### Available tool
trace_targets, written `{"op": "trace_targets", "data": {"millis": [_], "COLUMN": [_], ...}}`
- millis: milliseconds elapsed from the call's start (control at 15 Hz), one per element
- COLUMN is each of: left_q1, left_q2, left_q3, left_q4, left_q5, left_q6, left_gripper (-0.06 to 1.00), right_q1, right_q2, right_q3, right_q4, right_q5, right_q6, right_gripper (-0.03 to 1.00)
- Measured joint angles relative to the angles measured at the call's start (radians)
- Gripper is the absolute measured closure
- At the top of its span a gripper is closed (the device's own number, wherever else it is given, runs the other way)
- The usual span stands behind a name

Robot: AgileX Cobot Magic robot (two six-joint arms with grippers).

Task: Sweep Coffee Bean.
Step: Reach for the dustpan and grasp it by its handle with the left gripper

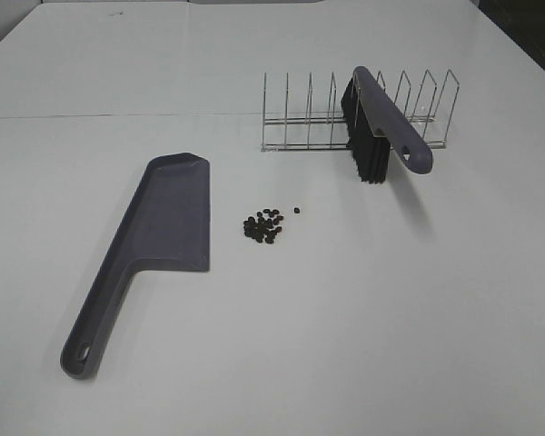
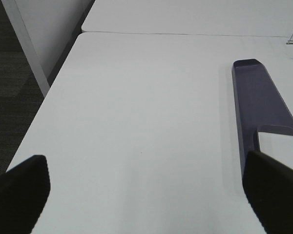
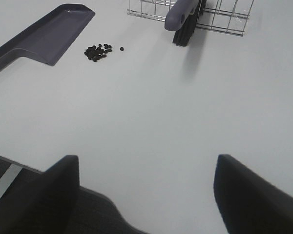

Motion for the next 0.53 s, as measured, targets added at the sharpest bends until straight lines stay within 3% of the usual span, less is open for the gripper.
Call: {"op": "trace_targets", "data": {"millis": [533], "left_q1": [0.0], "left_q2": [0.0], "left_q3": [0.0], "left_q4": [0.0], "left_q5": [0.0], "left_q6": [0.0], "left_gripper": [-0.05], "right_q1": [0.0], "right_q2": [0.0], "right_q3": [0.0], "right_q4": [0.0], "right_q5": [0.0], "right_q6": [0.0], "right_gripper": [0.33]}}
